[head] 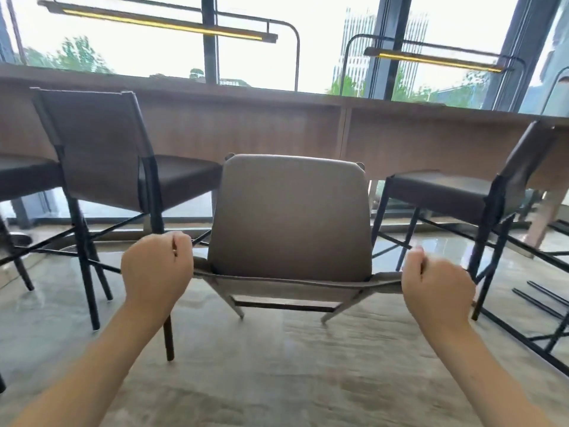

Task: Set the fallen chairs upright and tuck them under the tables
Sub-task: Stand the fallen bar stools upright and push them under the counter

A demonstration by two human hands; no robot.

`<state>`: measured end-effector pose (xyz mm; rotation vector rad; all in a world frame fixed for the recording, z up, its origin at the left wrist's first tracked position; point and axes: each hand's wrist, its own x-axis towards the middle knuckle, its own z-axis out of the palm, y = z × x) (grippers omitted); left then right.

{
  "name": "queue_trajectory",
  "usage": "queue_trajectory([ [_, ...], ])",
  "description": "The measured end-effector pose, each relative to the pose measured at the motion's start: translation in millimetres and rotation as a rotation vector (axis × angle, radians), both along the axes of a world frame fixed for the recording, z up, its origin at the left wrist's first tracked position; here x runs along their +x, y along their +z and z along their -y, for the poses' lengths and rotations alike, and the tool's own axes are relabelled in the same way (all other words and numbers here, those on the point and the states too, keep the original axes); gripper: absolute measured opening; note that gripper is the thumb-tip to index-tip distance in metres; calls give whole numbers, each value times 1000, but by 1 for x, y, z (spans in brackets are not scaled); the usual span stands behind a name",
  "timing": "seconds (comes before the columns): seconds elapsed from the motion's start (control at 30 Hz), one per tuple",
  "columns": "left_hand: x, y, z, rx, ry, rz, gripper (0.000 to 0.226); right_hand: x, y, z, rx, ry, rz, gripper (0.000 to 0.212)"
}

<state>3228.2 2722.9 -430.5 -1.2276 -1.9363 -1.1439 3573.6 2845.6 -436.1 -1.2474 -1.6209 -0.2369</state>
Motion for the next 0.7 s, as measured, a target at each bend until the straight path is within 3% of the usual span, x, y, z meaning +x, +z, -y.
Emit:
queue_trajectory([
  [0.13, -28, 27, -55, 83, -133, -31, 61, -17, 45, -41, 253, 3, 196, 49],
  [0.23, -46, 52, -96, 65, -86, -79, 71, -31, 74, -75, 392, 96, 356, 51],
  [0.33, -48, 83, -133, 21, 80, -176, 64, -74, 93, -99, 310, 238, 722, 48],
  [0.43, -49, 116, -165, 60, 120, -112, 55, -116, 130, -125, 94, 300, 949, 52],
  [0.57, -26, 128, -214, -150, -43, -373, 50, -141, 169, -179, -95, 285, 895, 48],
  [0.7, -25, 144, -254, -148, -128, -231, 57, -158, 179, -223, -65, 236, 859, 48],
])
